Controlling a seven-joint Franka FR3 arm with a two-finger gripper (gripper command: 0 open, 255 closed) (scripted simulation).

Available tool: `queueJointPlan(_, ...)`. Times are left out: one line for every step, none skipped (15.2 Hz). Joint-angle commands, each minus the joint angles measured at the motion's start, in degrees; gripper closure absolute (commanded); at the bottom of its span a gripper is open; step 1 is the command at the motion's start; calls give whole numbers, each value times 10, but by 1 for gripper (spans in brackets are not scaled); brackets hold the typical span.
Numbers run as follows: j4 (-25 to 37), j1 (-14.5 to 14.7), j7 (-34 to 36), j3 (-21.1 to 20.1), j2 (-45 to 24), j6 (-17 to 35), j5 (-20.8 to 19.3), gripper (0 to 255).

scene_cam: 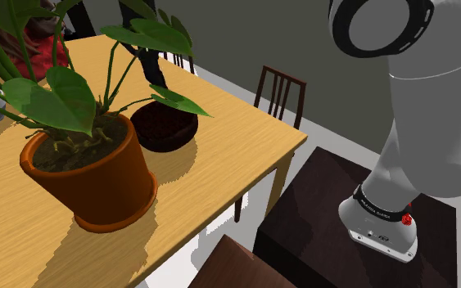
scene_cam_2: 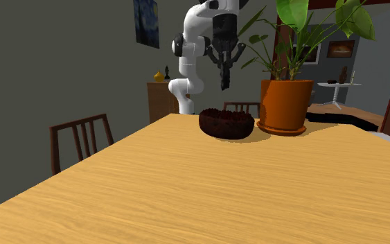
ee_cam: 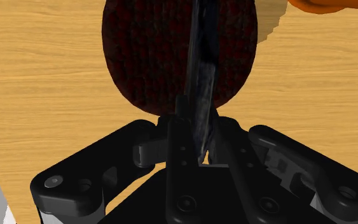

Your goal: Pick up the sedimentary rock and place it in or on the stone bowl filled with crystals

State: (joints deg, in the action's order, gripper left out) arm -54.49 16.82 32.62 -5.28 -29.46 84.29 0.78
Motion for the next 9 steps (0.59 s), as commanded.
queueJointPlan(-26, 2, 4, -1, 8, 18, 0, 255)
queueJointPlan(-41, 1, 3, -1, 13, 29, 0, 255)
queueJointPlan(-56, 1, 3, -1, 17, 40, 1, 255)
queueJointPlan(-71, 0, 2, -1, 21, 50, 1, 255)
queueJointPlan(-84, 0, 2, -1, 25, 60, 1, 255)
queueJointPlan(-97, 0, 1, -1, 28, 69, 2, 255)
queueJointPlan(-109, -1, 1, -1, 31, 79, 2, 255)
queueJointPlan(-121, -1, 0, -1, 33, 88, 2, 255)
queueJointPlan(-132, -1, 0, -1, 36, 97, 2, 255)
